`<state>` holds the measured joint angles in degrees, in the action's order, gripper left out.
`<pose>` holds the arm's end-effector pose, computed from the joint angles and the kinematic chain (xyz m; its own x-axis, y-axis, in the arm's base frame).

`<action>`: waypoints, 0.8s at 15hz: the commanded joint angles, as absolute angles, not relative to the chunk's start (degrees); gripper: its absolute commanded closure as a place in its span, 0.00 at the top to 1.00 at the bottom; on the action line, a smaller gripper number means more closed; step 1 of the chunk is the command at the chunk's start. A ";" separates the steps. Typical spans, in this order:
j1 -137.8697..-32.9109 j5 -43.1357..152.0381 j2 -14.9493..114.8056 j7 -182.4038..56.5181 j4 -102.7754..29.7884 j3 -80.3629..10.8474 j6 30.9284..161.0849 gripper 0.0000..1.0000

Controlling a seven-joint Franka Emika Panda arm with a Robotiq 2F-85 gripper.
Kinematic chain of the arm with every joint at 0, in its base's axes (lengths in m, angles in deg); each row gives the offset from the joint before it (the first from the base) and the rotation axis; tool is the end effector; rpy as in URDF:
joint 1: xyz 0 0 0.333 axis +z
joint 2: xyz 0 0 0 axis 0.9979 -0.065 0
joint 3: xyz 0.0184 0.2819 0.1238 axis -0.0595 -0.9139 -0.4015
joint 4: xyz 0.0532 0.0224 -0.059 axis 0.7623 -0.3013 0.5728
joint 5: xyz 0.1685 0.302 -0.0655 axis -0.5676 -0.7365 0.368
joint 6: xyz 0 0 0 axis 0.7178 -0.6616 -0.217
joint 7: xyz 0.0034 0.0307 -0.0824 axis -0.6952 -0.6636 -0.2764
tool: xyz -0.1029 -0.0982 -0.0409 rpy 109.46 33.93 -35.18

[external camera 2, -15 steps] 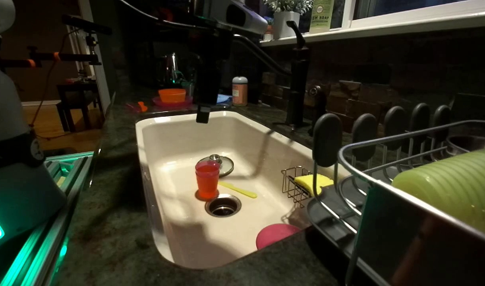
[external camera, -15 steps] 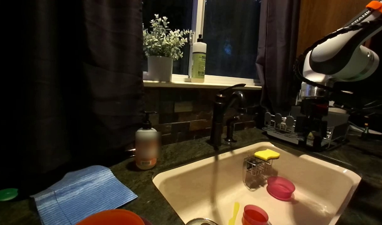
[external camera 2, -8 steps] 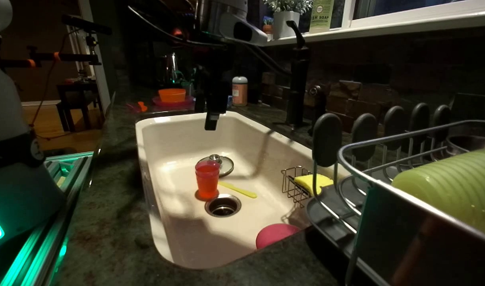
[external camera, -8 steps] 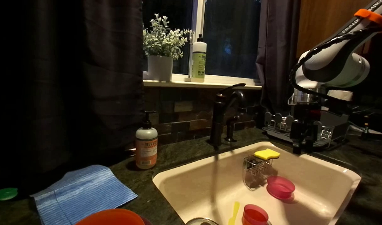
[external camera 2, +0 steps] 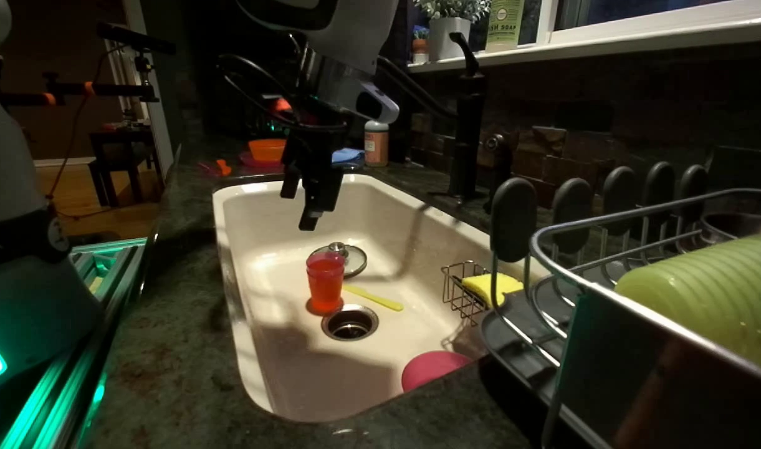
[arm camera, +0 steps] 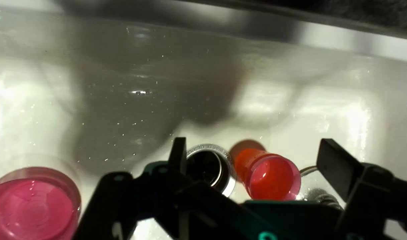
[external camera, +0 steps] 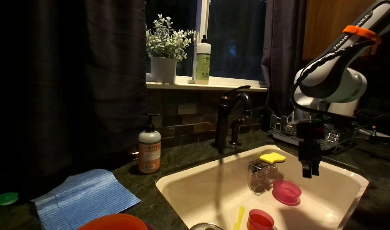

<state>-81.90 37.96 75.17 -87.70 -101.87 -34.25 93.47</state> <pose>0.3231 0.0129 0.2329 0.9521 0.1898 -0.2396 0.1346 -0.9641 -0.2288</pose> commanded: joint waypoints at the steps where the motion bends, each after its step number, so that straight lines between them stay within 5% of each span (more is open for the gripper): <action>1: -81.55 36.51 68.02 -88.77 -101.83 -36.34 99.65 1.00; 12: -83.43 35.64 54.77 -89.59 -101.82 -45.21 120.74 1.00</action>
<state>-82.05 37.04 57.80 -88.28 -101.84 -42.49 115.67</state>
